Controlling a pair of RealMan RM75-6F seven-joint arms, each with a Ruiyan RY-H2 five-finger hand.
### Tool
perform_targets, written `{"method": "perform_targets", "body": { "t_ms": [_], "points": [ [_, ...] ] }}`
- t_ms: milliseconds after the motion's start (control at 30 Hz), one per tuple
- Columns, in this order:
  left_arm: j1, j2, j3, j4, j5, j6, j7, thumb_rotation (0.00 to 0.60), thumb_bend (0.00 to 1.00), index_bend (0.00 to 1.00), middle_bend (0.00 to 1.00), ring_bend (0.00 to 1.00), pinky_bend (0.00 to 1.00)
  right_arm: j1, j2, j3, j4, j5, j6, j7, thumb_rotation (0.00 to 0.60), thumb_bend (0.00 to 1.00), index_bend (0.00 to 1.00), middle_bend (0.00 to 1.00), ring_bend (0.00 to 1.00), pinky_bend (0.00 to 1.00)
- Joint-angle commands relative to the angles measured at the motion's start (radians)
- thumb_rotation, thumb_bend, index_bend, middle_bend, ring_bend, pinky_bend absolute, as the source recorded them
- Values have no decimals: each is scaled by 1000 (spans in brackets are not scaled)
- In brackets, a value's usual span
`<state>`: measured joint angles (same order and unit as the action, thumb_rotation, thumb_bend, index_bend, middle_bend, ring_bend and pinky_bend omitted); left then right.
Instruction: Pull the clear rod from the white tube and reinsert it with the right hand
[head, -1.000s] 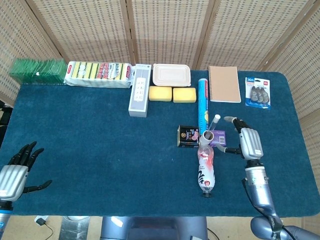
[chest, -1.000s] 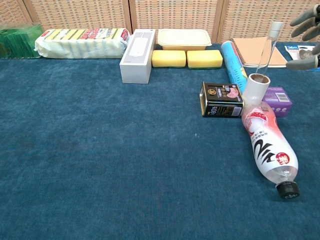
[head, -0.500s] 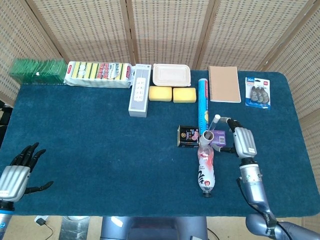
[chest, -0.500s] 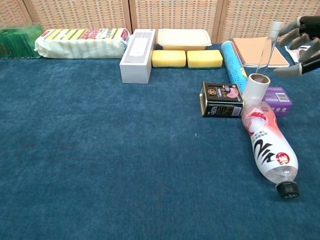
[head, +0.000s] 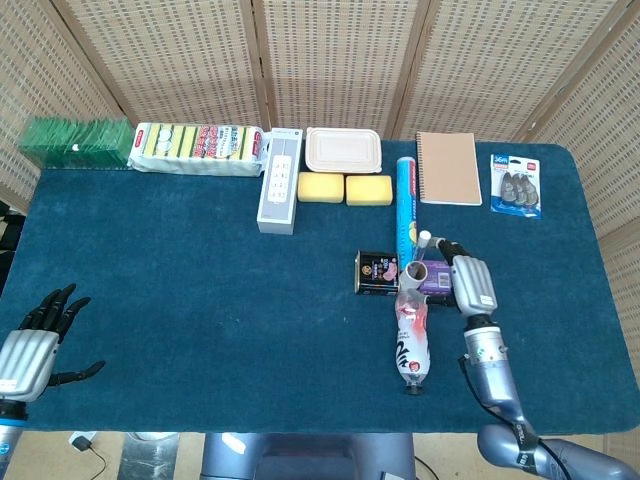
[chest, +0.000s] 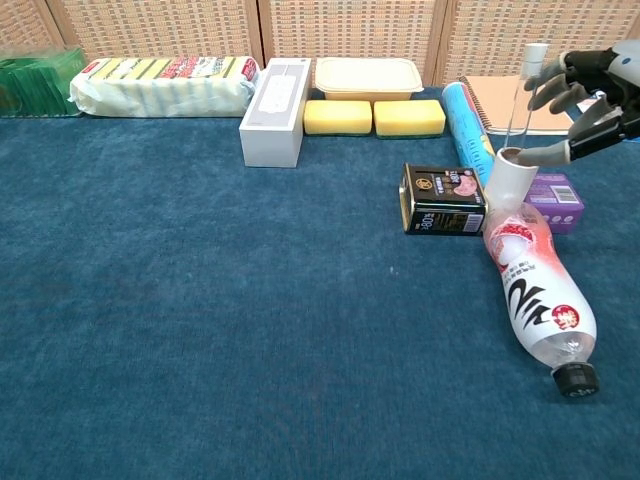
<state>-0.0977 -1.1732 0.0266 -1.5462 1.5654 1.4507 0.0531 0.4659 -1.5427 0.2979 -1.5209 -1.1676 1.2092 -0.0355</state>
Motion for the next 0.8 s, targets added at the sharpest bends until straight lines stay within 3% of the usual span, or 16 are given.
{"method": "perform_targets", "body": {
  "t_ms": [33,400,800],
  "points": [
    [0,0,0,-1,0,-1,0,414,112,106,30,24,187,5,-7,2,3,6,-1,-8,520,137,259,310,277,355],
    [-2,1,-1,-2,-3,-5,0,421,111,107,34,24,188,52,-37,35,8,55,-23,-70,521,139,292,339,297,363],
    [-4,6,-3,1,-9,-9,-13,420,112,106,35,25,188,76,-58,37,16,80,-23,-117,522,161,352,390,353,390]
  ]
}}
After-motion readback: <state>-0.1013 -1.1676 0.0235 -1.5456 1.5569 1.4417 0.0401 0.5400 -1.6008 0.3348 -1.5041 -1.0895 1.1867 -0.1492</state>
